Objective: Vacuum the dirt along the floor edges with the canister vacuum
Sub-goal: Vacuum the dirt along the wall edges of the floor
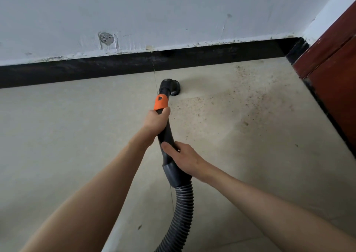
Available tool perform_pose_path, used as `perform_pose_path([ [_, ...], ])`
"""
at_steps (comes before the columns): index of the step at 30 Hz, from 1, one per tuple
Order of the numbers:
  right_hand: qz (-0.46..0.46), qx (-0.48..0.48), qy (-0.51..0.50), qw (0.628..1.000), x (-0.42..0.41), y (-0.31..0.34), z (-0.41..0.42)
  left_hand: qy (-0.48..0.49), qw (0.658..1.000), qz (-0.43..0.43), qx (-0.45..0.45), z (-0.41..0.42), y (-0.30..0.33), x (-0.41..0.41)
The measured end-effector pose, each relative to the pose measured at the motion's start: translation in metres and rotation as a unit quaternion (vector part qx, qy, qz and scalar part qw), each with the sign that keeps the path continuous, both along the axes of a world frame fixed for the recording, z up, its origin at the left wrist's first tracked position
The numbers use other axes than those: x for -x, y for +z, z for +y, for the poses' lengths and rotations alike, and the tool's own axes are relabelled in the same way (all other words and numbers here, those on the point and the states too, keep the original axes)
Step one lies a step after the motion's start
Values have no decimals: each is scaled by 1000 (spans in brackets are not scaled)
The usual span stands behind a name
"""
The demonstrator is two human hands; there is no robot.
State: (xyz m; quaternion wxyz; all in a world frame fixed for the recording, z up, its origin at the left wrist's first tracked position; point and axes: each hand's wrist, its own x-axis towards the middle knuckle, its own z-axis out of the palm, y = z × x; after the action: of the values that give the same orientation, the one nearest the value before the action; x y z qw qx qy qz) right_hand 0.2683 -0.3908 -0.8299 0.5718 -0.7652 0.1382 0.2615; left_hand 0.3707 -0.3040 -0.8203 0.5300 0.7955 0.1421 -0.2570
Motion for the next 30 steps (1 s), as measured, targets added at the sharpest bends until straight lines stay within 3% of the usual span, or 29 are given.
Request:
perform_pose_path([
  [7,27,-20,56,998,11,14,30,67,998,11,7,43,-2,20],
  [13,76,-22,62,995,22,20,35,68,997,21,13,52,-5,37],
  [21,-19,107,21,994,40,28,38,45,998,38,33,41,1,51],
  [30,-38,143,35,988,45,27,18,50,998,28,25,23,0,58],
])
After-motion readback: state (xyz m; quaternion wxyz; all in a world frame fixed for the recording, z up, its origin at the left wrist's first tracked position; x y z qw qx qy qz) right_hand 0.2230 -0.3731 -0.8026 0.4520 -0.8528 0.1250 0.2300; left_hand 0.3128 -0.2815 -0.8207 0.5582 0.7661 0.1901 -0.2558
